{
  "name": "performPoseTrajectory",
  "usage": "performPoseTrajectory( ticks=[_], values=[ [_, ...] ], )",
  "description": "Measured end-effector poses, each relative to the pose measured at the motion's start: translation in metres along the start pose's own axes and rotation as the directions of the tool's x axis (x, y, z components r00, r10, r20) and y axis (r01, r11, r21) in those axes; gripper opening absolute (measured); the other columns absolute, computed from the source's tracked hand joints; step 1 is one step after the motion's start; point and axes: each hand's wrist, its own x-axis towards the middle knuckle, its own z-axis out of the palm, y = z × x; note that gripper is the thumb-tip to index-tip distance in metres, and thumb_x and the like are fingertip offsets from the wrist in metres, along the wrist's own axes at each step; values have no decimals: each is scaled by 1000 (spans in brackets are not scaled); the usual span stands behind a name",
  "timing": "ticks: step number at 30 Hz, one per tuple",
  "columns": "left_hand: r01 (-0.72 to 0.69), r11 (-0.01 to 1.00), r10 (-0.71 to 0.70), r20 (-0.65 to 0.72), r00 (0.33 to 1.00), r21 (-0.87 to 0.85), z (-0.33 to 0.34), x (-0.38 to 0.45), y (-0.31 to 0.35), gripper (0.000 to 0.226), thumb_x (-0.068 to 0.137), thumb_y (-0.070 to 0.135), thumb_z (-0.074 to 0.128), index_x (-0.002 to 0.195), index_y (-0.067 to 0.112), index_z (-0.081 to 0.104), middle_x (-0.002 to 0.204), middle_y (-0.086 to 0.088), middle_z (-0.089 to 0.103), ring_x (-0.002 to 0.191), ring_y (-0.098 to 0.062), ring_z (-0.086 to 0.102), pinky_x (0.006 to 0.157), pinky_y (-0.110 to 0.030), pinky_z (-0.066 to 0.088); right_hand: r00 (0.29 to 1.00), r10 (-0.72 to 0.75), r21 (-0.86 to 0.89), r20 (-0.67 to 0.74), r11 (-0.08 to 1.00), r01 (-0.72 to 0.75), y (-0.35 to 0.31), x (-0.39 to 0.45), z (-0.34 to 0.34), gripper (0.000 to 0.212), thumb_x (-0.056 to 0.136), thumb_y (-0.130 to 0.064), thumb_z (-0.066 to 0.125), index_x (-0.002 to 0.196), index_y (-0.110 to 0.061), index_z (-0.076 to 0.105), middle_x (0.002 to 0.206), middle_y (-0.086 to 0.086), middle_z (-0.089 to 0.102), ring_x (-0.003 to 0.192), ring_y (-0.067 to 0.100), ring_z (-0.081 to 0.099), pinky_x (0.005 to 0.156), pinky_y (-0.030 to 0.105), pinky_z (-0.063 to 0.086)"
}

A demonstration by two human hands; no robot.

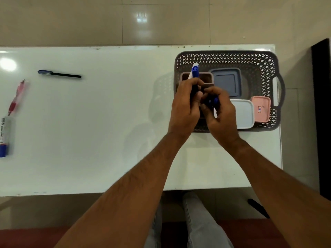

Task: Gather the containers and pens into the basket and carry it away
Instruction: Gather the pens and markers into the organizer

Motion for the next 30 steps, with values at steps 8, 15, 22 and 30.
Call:
performPoseTrajectory(
  ticks=[8,15,22,30],
  values=[
    [34,997,-38,-64,997,-64,-3,-3,-2,31,99,-4,53,127,6,51,112,-7,68,105,-10,67,94,-24,56,1000,24,-54,-8,998,-24,-2,8,2,41,94,-2,69,133,-3,55,122,1,64,116,12,64,103,29,54],
    [33,998,-32,-21,999,59,-5,-15,-15,20,106,8,45,106,5,64,103,-7,66,95,-13,64,85,-30,57,996,34,-133,-80,990,-45,1,-5,9,32,93,3,65,125,0,64,117,10,71,110,4,62,101,20,53],
    [84,996,-84,8,996,10,-5,-6,-6,18,105,13,49,121,11,58,119,-4,66,107,-9,65,94,-22,56,995,58,-63,-84,996,-63,-6,-1,12,39,92,-1,68,131,0,62,122,12,70,115,21,68,100,41,58],
    [4,1000,-3,-32,999,31,-21,-7,-5,18,101,8,55,118,6,57,115,-7,63,106,-19,63,89,-41,58,971,-139,-222,-195,970,94,-21,8,16,40,84,-8,68,121,8,62,114,23,65,109,36,62,96,41,53]
  ],
)
